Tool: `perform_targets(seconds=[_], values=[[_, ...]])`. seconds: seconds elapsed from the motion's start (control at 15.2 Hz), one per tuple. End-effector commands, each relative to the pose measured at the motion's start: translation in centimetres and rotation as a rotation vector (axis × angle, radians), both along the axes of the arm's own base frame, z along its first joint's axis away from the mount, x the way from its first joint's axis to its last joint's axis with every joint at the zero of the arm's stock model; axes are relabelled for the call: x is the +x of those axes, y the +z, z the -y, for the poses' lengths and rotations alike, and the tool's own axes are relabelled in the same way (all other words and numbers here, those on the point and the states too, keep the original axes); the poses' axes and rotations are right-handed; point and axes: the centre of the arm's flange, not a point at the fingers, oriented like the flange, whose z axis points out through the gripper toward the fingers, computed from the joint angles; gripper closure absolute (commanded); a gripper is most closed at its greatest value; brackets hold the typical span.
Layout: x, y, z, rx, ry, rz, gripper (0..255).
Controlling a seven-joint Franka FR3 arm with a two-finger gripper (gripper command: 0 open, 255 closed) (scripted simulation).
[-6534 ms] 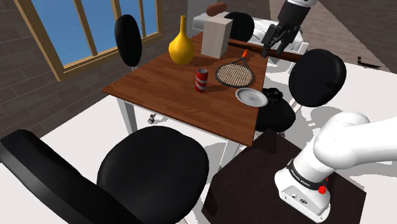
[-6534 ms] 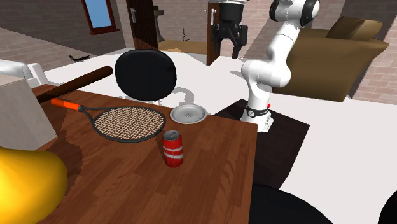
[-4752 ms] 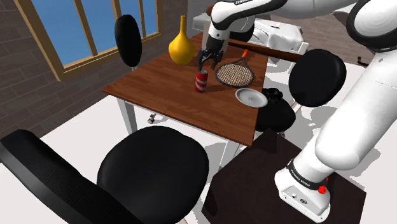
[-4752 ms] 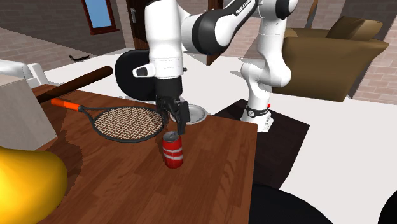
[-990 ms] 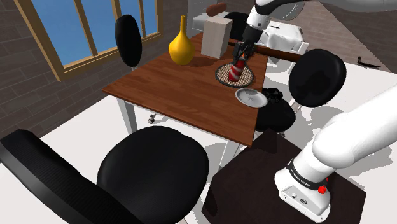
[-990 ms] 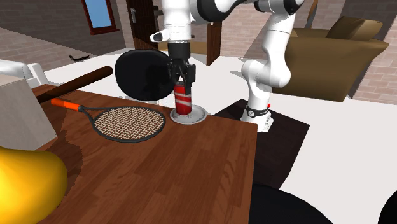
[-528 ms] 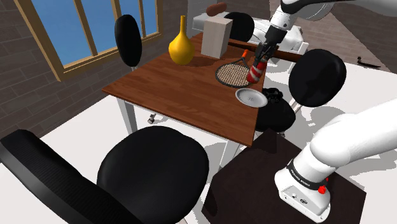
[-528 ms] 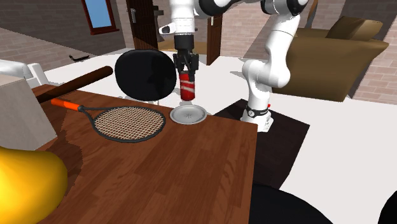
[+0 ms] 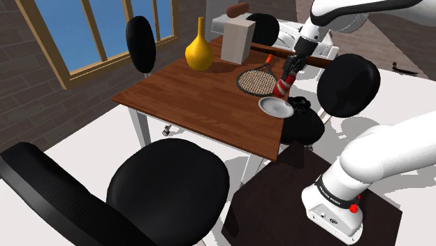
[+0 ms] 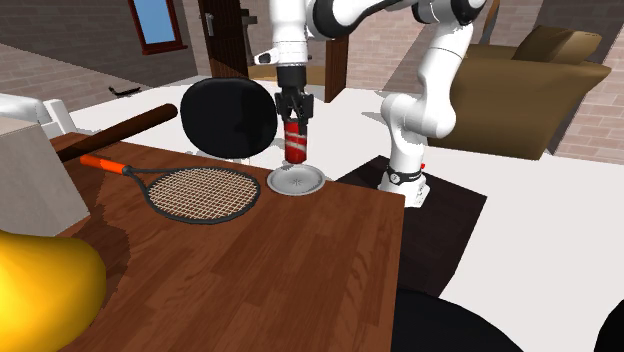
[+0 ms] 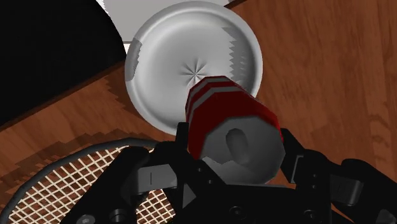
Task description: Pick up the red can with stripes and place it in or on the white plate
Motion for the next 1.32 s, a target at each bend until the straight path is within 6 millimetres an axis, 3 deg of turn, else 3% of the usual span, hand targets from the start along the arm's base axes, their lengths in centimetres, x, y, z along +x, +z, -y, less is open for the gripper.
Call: perform_targets(seconds=[0.0, 0.73, 1.19, 1.25], values=[[0.0, -1.0, 0.0, 0.000, 0.000, 0.001, 255], [0.0, -6.9, 0.0, 0.000, 0.000, 0.001, 255], [0.0, -6.9, 0.0, 0.000, 0.000, 0.001, 255], [0.0, -6.9, 0.0, 0.000, 0.000, 0.001, 0]])
